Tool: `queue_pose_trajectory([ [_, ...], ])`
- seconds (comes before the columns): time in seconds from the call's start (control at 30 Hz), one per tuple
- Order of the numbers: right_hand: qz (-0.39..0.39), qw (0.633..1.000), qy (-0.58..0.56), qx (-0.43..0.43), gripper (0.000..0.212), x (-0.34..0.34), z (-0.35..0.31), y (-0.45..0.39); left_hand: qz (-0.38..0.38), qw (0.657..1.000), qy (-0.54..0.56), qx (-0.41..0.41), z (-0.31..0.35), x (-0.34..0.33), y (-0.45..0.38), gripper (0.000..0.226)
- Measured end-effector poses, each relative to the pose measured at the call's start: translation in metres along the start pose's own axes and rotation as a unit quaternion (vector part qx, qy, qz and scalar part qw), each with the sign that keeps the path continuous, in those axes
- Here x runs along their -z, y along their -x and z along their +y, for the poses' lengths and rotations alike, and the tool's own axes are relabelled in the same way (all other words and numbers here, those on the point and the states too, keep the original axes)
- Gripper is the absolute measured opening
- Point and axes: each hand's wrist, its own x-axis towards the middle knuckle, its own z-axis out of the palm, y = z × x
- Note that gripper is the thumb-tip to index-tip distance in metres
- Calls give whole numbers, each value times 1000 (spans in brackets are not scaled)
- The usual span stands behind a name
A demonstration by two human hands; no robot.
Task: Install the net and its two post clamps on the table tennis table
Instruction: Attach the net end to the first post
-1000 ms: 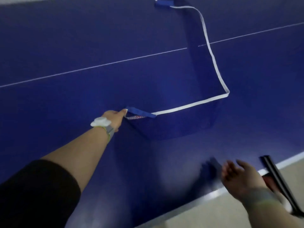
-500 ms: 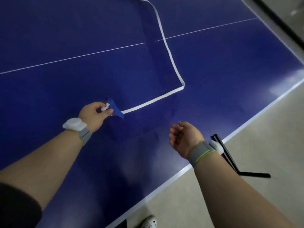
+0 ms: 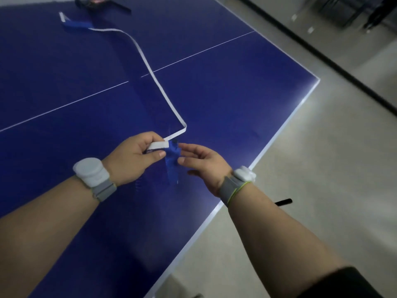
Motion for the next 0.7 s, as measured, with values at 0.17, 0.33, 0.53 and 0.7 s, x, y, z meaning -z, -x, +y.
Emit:
queue_pose_trajectory([
  [0.17, 62, 997, 24, 39, 16, 54, -17, 37, -49, 998, -22, -35, 60, -44, -26, 11],
  [0.33, 146, 988, -9, 51, 13, 114, -19, 71, -88, 995, -31, -42, 119, -98, -50, 19],
  [0.53, 171, 980, -37, 92, 14, 185, -19, 116, -40, 996, -62, -52, 181, -178, -73, 23],
  [0.7, 207, 972, -31, 107, 19, 249, -10, 137, -56, 995, -58, -57, 224, -239, -89, 19],
])
